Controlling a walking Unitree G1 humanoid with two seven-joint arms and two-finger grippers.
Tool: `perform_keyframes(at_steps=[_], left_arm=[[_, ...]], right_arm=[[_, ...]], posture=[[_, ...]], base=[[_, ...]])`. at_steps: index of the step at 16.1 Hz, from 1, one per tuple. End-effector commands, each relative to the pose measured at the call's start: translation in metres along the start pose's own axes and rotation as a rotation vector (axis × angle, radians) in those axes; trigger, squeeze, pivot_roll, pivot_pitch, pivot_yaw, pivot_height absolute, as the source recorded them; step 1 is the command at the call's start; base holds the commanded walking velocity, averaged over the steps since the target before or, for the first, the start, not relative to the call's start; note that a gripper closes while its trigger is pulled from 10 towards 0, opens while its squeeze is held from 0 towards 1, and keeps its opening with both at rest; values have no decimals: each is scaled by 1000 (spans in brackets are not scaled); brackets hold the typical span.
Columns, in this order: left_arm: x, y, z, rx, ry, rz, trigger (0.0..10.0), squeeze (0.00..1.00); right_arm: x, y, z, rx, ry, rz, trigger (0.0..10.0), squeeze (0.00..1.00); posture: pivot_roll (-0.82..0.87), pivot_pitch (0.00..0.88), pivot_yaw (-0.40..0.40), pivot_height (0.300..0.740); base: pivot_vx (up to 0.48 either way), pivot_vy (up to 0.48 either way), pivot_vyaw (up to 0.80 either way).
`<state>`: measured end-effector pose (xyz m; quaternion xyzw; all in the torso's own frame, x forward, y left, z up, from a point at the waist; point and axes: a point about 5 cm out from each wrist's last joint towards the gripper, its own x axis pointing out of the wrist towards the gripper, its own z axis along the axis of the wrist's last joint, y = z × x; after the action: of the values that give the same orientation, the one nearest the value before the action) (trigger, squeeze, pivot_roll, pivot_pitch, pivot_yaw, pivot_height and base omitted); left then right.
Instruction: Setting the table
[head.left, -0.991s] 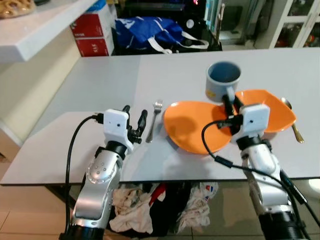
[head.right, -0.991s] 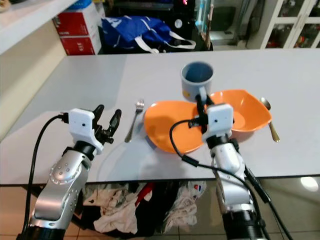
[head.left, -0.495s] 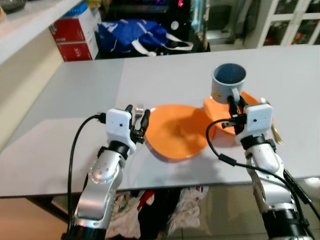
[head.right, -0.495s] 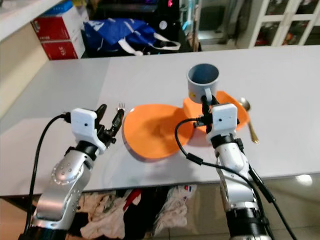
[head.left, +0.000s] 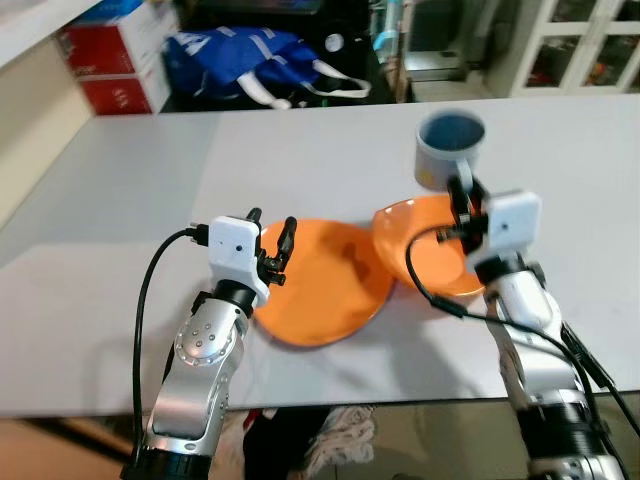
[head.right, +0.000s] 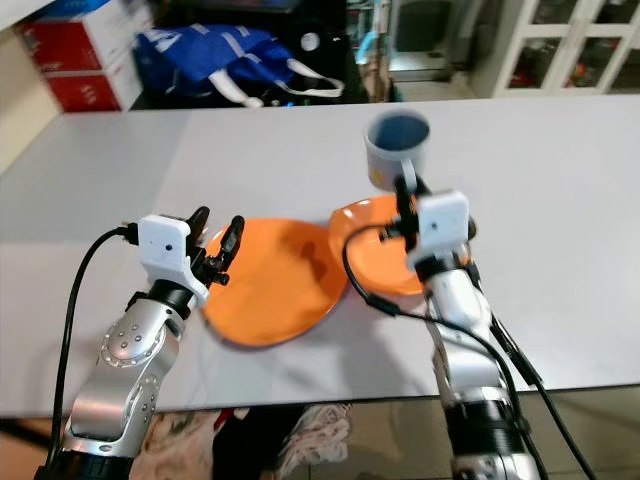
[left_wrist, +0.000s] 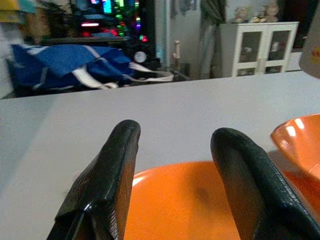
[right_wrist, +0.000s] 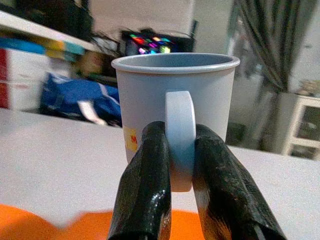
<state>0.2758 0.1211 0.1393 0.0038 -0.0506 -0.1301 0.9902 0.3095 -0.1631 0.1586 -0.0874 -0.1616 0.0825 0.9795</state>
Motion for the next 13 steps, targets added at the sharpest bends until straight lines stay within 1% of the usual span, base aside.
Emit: perform_keyframes(at_steps=[1,4,5,6,7,8,11,13], left_arm=[[-2,6,1,18,-2,16,10000,0],[-2,4,1,20,-3,12,10000,0],[-1,4,1,22,-3,11,10000,0],[-1,3,1,21,-4,10,10000,0],[-1,3,1,21,-5,10,10000,0],[-1,3,1,22,-5,7,10000,0],[-2,3,1,16,2,8,10000,0],[-3,1,1,9,0,3,10000,0]], right_arm=[[6,6,4,15,-15,31,0,0],[23,6,7,35,-23,49,0,0],[31,6,8,48,-23,45,0,0],[36,6,8,52,-21,38,0,0],[37,6,8,50,-20,37,0,0],[43,5,7,45,-17,36,0,0],[59,9,7,51,-10,47,0,0],[68,16,10,89,-8,71,0,0]], posture=[[-106,0,59,740],[-98,0,56,740],[-97,0,55,740],[-93,0,55,740],[-93,0,55,740],[-87,0,56,740],[-86,0,59,740],[-79,0,55,740]], base=[[469,0,0],[476,0,0],[480,0,0],[480,0,0],[480,0,0],[409,0,0],[0,0,0],[0,0,0]])
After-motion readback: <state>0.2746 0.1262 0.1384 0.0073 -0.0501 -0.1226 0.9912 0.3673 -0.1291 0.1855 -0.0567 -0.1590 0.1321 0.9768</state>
